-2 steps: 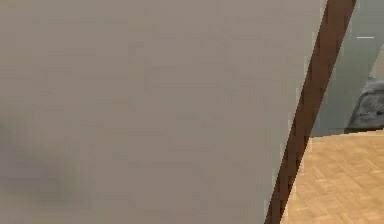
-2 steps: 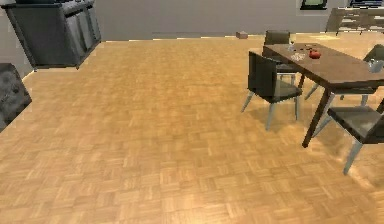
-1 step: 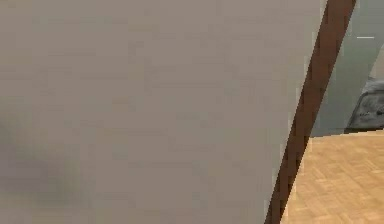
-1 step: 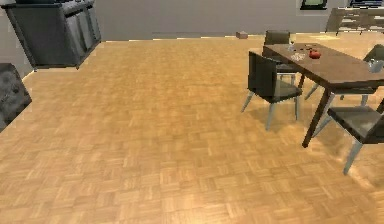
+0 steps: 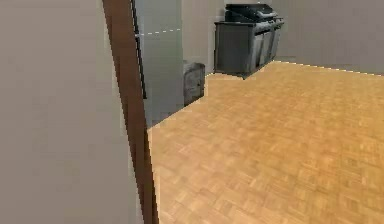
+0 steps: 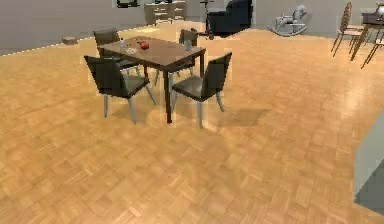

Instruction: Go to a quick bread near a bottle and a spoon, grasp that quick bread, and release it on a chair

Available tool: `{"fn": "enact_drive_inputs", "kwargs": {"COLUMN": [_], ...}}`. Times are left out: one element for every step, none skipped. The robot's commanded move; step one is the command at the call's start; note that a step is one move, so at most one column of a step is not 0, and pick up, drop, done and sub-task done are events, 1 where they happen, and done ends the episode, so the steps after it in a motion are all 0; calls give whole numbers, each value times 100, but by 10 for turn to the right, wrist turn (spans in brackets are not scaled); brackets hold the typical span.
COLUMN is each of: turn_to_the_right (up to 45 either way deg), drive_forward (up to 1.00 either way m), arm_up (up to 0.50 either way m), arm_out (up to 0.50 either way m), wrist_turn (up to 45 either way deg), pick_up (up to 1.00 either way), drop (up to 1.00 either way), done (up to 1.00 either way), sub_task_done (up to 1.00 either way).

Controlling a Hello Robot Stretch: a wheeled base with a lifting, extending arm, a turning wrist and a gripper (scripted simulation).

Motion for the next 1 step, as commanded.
{"fn": "enact_drive_inputs", "kwargs": {"turn_to_the_right": [450], "drive_forward": [0], "arm_up": [0], "arm_out": [0], "wrist_turn": [0], "pick_up": [0], "drop": [0], "done": [0], "sub_task_done": [0]}}
